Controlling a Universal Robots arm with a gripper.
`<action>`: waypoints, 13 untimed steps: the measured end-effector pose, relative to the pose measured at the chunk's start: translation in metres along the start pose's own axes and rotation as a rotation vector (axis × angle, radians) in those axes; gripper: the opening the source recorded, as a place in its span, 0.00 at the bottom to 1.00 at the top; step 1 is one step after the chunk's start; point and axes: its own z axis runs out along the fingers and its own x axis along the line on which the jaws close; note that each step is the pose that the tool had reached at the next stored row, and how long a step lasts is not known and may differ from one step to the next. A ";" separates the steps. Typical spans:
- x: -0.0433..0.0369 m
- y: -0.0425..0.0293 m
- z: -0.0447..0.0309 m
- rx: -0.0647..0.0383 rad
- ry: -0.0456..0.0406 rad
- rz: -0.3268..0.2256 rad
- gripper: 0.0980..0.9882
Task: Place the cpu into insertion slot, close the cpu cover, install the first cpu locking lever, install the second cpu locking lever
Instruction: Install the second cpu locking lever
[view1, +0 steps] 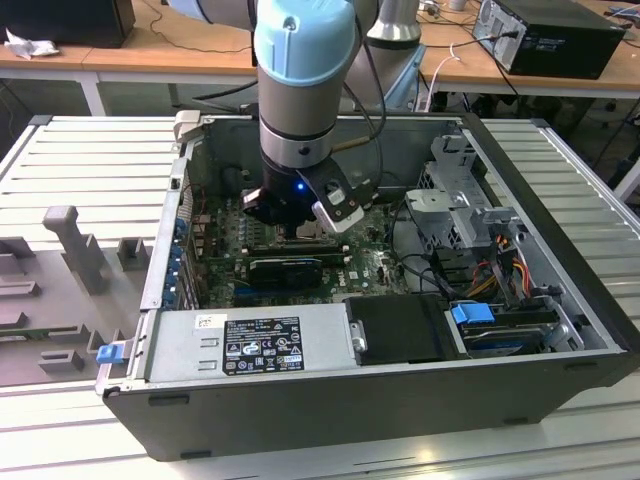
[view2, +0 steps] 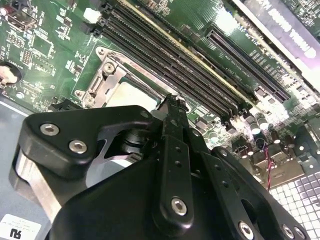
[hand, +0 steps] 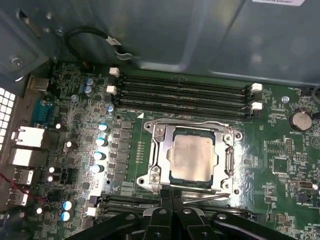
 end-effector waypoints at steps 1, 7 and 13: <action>0.0005 -0.0008 0.0001 -0.001 0.0000 0.001 0.01; 0.0093 -0.0068 -0.0001 -0.022 -0.0019 0.002 0.01; 0.0152 -0.0105 0.0051 -0.048 -0.0044 0.001 0.01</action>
